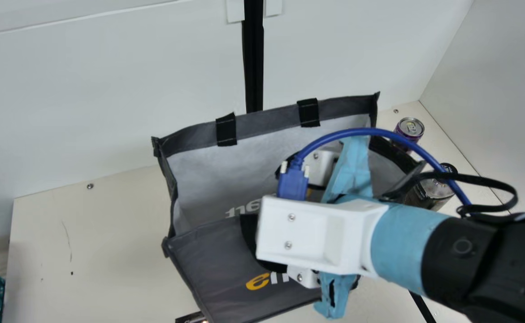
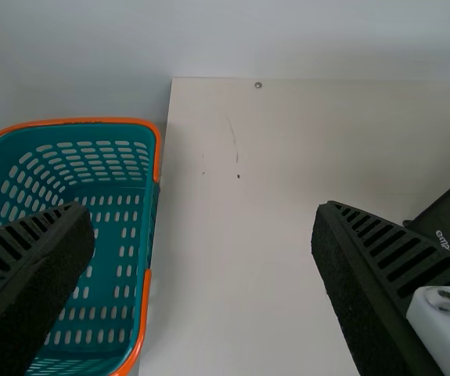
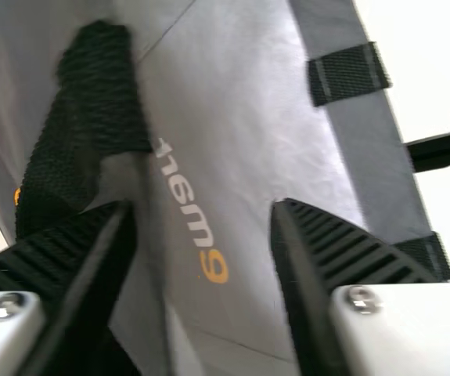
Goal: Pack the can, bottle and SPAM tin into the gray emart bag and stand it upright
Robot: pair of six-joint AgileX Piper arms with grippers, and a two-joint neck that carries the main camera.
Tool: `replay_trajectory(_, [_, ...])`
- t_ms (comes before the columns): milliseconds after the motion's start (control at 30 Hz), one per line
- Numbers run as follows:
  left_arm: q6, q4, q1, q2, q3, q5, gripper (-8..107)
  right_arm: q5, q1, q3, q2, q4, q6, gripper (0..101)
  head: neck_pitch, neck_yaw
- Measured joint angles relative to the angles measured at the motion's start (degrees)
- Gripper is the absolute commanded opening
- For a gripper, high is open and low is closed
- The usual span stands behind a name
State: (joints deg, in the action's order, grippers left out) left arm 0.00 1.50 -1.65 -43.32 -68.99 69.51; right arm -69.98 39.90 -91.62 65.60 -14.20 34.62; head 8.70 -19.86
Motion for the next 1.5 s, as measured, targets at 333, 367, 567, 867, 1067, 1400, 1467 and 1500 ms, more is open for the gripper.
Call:
replay_trajectory(333, [0.0,0.0,0.0,0.0,0.0,0.0,90,0.0,-4.4,-1.6,-2.3,4.5,3.5,95,0.0,-0.1])
replay_trajectory(367, [0.0,0.0,0.0,0.0,0.0,0.0,90,0.0,-4.8,-1.8,-2.4,5.1,3.7,95,0.0,-0.1])
replay_trajectory(567, [0.0,0.0,0.0,0.0,0.0,0.0,90,0.0,-7.1,-2.8,-3.2,8.6,4.5,95,0.0,-0.1])
replay_trajectory(867, [0.0,0.0,0.0,0.0,0.0,0.0,90,0.0,-9.9,-5.7,-3.6,12.7,4.4,95,0.0,-0.1])
replay_trajectory(1067, [0.0,0.0,0.0,0.0,0.0,0.0,90,0.0,-11.8,-8.4,-3.4,14.2,4.3,95,0.0,0.0])
replay_trajectory(1400, [0.0,0.0,0.0,0.0,0.0,0.0,90,0.1,-16.0,-13.4,-2.7,15.8,3.9,95,0.0,-0.1])
replay_trajectory(1467, [0.0,0.0,0.0,0.0,0.0,0.0,90,0.1,-17.4,-14.2,-2.6,16.0,3.9,95,0.0,-0.1])
replay_trajectory(1500, [0.0,0.0,0.0,0.0,0.0,0.0,90,0.1,-17.9,-14.5,-2.5,16.0,3.9,95,0.0,-0.1])
